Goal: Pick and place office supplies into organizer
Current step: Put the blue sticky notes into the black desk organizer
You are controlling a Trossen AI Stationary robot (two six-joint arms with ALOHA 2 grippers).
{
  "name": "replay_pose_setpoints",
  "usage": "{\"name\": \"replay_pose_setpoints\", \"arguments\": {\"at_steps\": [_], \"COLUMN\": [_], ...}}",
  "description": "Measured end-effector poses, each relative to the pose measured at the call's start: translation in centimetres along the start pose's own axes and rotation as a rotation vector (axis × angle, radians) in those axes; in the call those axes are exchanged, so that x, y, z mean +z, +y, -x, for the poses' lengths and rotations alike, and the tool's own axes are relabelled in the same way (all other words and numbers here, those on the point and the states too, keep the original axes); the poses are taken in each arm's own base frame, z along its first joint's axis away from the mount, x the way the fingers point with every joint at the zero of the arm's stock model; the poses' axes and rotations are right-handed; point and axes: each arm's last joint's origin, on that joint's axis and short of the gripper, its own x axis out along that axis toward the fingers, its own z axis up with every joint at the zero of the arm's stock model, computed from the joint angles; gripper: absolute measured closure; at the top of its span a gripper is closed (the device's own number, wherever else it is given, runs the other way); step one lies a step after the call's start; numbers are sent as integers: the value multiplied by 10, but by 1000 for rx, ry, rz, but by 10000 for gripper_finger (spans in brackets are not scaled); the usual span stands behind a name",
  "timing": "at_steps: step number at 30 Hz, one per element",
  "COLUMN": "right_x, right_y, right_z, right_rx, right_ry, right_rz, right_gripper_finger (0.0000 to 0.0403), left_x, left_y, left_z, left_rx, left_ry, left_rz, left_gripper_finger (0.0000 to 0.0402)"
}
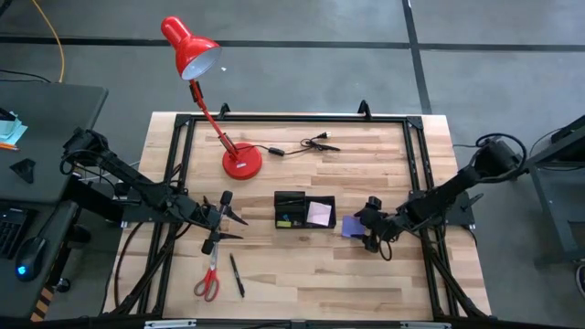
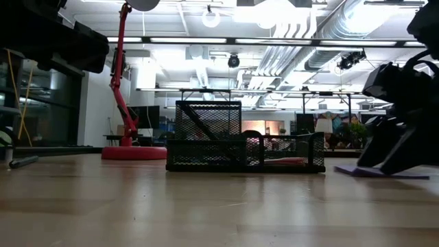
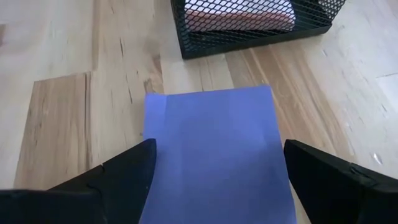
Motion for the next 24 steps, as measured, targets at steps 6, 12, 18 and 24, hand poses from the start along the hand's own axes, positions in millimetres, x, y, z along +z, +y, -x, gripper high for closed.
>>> {"name": "replay_pose_setpoints", "arguments": {"at_steps": [6, 12, 18, 24], "right_x": [-3, -3, -1, 2], "right_y": [0, 0, 1, 3], "right_z": [-5, -7, -7, -7], "right_rx": [-23, -26, -17, -4], "right_ry": [8, 3, -31, -70], "right_rz": [-14, -33, -41, -45], "right_gripper_finger": [67, 93, 122, 141], "left_x": [0, 0, 0, 0], "left_y": [0, 0, 0, 0], "left_z": [0, 0, 0, 0], "left_rx": [0, 0, 0, 0], "left_ry": [0, 1, 1, 0], "left_rz": [0, 0, 0, 0], "left_gripper_finger": [218, 218, 218, 218]}}
